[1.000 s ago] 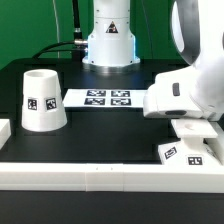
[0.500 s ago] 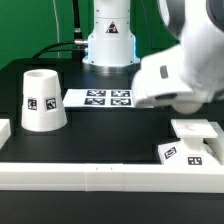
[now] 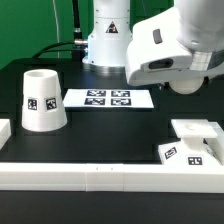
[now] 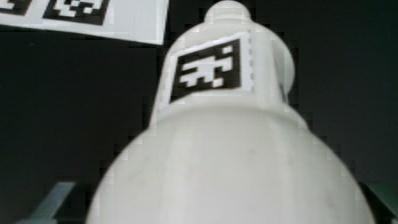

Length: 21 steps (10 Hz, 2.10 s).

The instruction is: Assemble lamp

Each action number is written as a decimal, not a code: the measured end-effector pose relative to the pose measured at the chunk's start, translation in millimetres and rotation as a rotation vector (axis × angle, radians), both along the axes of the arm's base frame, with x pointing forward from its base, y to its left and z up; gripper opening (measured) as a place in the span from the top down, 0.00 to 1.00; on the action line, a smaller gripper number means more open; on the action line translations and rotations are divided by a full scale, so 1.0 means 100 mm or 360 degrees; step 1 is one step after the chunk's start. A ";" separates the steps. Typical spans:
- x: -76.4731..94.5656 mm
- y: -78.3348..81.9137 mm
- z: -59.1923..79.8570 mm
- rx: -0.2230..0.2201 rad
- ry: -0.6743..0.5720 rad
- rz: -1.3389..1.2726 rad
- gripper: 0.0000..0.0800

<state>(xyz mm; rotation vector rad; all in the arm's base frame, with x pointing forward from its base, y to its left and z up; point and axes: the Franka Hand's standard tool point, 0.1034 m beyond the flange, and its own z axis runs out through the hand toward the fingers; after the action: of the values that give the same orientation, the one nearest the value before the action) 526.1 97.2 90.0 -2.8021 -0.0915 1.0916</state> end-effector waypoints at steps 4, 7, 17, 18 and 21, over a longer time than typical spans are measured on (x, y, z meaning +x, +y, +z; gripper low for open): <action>0.37 -0.12 0.28 0.0084 -0.0370 0.0065 0.28; 0.70 -0.14 0.56 0.0074 -0.0679 0.0033 0.28; 1.13 -0.33 0.67 -0.0001 -0.1819 0.0085 0.28; 1.14 -0.33 0.64 -0.0014 -0.1945 0.0132 0.28; 1.14 -0.19 0.64 0.0011 -0.1924 0.0171 0.28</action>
Offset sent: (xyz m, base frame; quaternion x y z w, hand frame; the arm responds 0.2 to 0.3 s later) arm 0.0286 -0.0221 0.0531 -0.0286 0.1684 -0.0483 0.9841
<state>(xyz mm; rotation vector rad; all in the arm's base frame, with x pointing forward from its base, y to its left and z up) 639.9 78.0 153.7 -2.9967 -0.3433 -0.7036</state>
